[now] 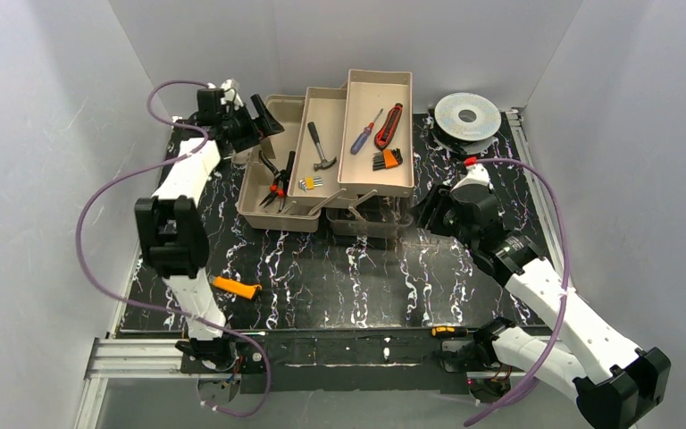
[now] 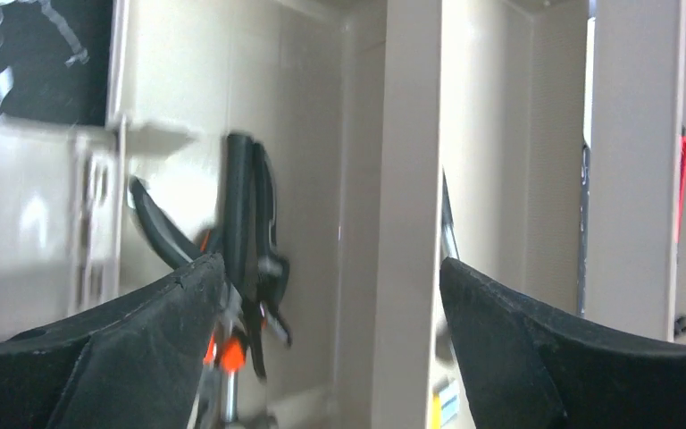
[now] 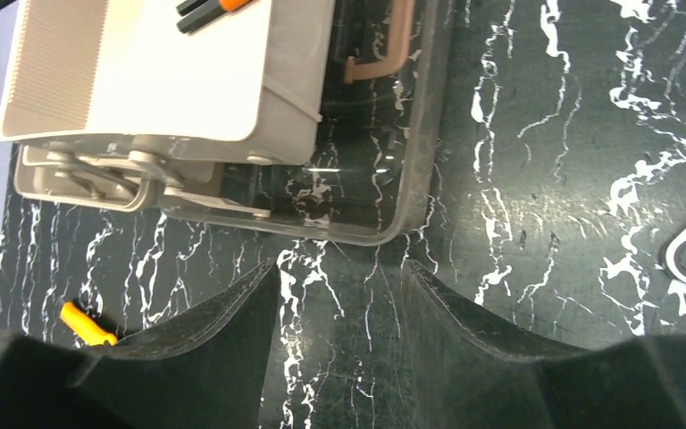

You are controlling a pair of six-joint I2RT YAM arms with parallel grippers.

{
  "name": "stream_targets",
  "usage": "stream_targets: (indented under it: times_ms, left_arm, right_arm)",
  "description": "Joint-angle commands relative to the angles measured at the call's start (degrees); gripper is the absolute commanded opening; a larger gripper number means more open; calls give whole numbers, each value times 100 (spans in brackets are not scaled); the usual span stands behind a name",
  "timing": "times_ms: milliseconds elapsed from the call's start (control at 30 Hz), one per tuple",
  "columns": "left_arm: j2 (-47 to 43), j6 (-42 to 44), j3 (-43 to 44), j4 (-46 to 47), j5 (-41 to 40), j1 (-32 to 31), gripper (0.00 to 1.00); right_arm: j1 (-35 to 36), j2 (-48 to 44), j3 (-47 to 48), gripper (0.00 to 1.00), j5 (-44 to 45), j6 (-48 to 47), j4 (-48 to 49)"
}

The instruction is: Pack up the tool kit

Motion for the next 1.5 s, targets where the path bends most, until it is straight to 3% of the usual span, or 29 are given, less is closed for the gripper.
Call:
stream_targets:
  times_ms: [0, 200, 433, 567, 733, 933, 1067, 1167, 1333, 1400, 1467]
  left_arm:
    - [-1875, 244, -1145, -175, -804, 34, 91]
    - [-3317, 55, -2982, -139, -1875, 42, 94]
    - [-3332, 55, -4191, 223, -2339, 41, 93]
    - [-2928, -11, -4239, 349, -2371, 43, 89]
    - [-2746, -165, -4404, 799, -1854, -95, 75]
    - [-2637, -509, -4449, 1194, -1825, -894, 75]
    - [-2664, -772, -4353, 1378, -1575, -983, 75]
    - [-2964, -848, -4352, 1007, -2161, -842, 84]
    - [-3444, -1110, -4123, 531, -2443, 63, 91]
    - [-3475, -1215, -3859, 115, -2962, 146, 98]
    - [-3358, -1499, -3463, -444, -3698, 333, 98]
  right_arm:
    - [-7, 9, 279, 61, 663, 321, -375]
    - [-61, -271, -180, 61, 750, 681, -316]
    - [-133, -411, -561, 60, 336, 947, -474]
    - [-144, -508, -803, 60, 124, 1041, -489]
    - [-153, -626, -980, 60, 40, 1142, -526]
    - [-211, -664, -949, 59, 107, 1170, -567]
    - [-256, -637, -856, 59, 153, 1123, -674]
    - [-300, -663, -851, 59, 150, 1093, -698]
    - [-348, -798, -838, 59, 135, 1019, -736]
    - [-372, -834, -812, 59, 154, 960, -748]
    - [-391, -843, -774, 59, 186, 911, -762]
